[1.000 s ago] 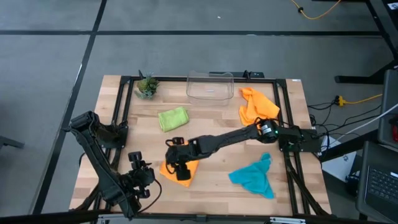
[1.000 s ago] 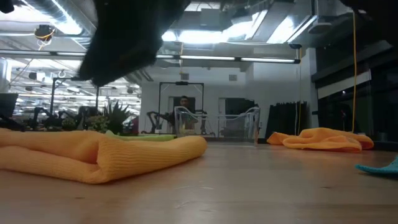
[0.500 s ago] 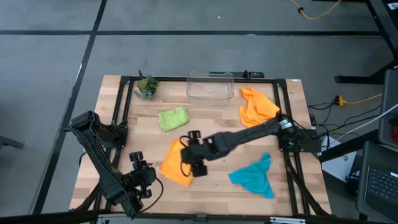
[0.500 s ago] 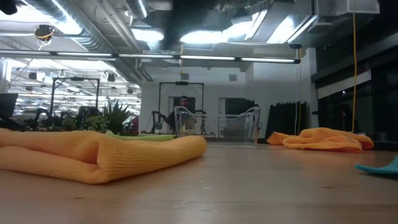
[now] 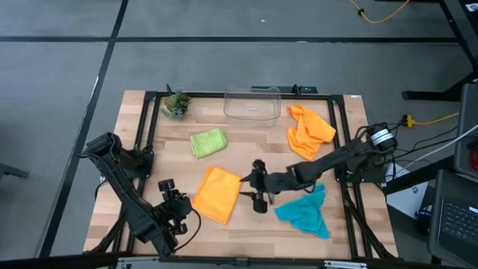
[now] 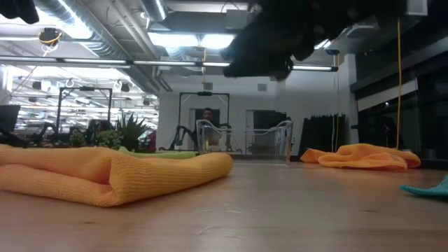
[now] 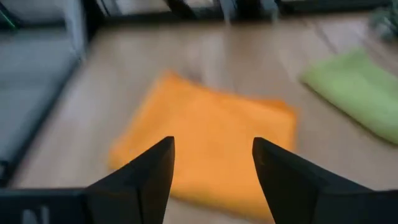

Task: Fold microfiber towels
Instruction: Fold the bottom microfiber cloth

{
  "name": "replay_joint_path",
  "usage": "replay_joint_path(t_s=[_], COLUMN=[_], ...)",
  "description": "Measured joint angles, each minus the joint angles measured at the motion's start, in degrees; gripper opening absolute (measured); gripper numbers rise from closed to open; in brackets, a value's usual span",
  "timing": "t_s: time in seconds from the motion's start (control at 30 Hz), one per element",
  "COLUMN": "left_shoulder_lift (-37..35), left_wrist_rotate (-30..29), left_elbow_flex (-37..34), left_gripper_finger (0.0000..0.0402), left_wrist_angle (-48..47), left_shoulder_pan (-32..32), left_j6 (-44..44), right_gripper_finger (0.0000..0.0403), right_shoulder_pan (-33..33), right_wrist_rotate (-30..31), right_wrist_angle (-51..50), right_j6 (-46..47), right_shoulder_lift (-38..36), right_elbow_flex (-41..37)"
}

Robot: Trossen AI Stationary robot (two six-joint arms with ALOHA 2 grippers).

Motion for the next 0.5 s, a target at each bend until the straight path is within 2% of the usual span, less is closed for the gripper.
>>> replay_joint_path(t_s=[0.07,0.17,0.33,0.5], left_shoulder_lift=[0.00,0.00,0.00,0.00], left_wrist_rotate=[0.02,0.02,0.02,-0.01], left_elbow_flex=[0.00,0.00,0.00,0.00], left_gripper_finger=[0.0151,0.0151,0.0151,0.0151], left_wrist_angle=[0.04,0.07,0.16,0.31], left_shoulder_pan=[0.39,1.04,1.83,1.89], left_j6=[0.15,0.30,0.27,0.16], right_gripper_finger=[0.0220,0.0220,0.0220,0.0220], right_shoulder_pan=[0.40,0.82,0.92,0.92], right_wrist_rotate=[-0.11,0.22,8.30,21.29], right_wrist_angle=[12.88,22.46,23.68,24.06], right_j6=[1.28,1.61,1.53,1.29], right_shoulder_lift=[2.49,7.97,18.54,26.71], right_elbow_flex=[-3.88,-4.82,4.01,14.49])
